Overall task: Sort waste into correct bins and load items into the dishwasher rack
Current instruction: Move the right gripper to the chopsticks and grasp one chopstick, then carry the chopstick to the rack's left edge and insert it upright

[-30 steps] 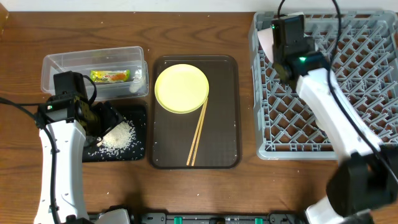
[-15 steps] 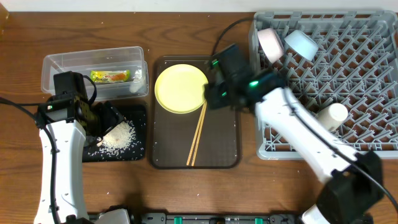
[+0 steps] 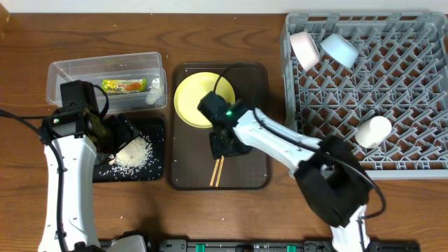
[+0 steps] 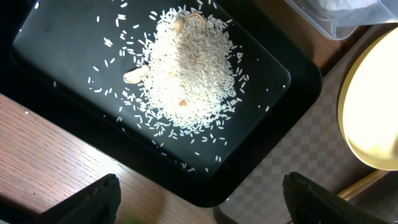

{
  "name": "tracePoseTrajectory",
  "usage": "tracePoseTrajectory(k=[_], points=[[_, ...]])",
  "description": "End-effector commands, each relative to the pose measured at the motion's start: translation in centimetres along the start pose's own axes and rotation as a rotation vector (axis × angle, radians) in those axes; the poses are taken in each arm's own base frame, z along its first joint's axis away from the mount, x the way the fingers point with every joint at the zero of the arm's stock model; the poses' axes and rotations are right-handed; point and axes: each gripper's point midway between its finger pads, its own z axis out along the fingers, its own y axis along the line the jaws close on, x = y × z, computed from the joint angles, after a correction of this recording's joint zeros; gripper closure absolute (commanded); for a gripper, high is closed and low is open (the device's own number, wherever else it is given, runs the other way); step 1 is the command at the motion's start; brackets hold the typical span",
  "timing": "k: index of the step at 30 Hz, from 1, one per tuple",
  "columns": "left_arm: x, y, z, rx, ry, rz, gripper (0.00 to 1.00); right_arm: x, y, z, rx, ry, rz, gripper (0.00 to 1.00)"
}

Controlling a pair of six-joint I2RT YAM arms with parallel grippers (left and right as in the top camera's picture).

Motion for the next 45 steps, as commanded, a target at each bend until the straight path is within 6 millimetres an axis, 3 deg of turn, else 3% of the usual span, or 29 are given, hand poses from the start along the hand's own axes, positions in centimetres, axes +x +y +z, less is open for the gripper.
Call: tracePoseTrajectory(k=[1, 6, 13, 16, 22, 31, 36, 41, 45], points=[[-0.1, 0.1, -0.1, -0.002, -0.002, -0.006, 0.14, 0.5, -0.3, 1.2, 0.034, 0.022, 0.031, 0.48], [-0.1, 0.1, -0.1, -0.002, -0.002, -0.006, 0.14, 0.9, -1.2, 2.3, 0.078, 0.047, 0.046, 0.49], [-0.1, 0.1, -0.1, -0.002, -0.002, -0.006, 0.14, 1.2, -3.0, 2.3, 0.164, 0.044, 0.06, 0.53], [-0.1, 0.1, -0.1, -0.002, -0.002, -0.006, 0.14, 1.2, -3.0, 2.3, 0.164, 0.044, 0.061, 0.63], [-0.1, 0.1, -0.1, -0.002, -0.002, -0.006, 0.14, 1.0, -3.3, 2.3, 0.164, 0.045, 0.071, 0.93], [-0.1, 0.1, -0.1, -0.002, -0.002, -0.006, 0.14, 0.0, -4.9, 1.8, 0.165, 0.047, 0.104, 0.99], [-0.1, 0.1, -0.1, -0.002, -0.002, -0.006, 0.14, -1.8, -6.3, -1.0, 0.138, 0.014, 0.061, 0.99], [-0.1, 0.1, -0.1, -0.002, -0.002, -0.006, 0.14, -5.1, -7.9, -7.3, 0.065, -0.137, 0.039, 0.99], [-0.1, 0.1, -0.1, -0.002, -0.002, -0.006, 0.14, -6.6, -10.2, -12.7, 0.035, -0.265, 0.0, 0.99]])
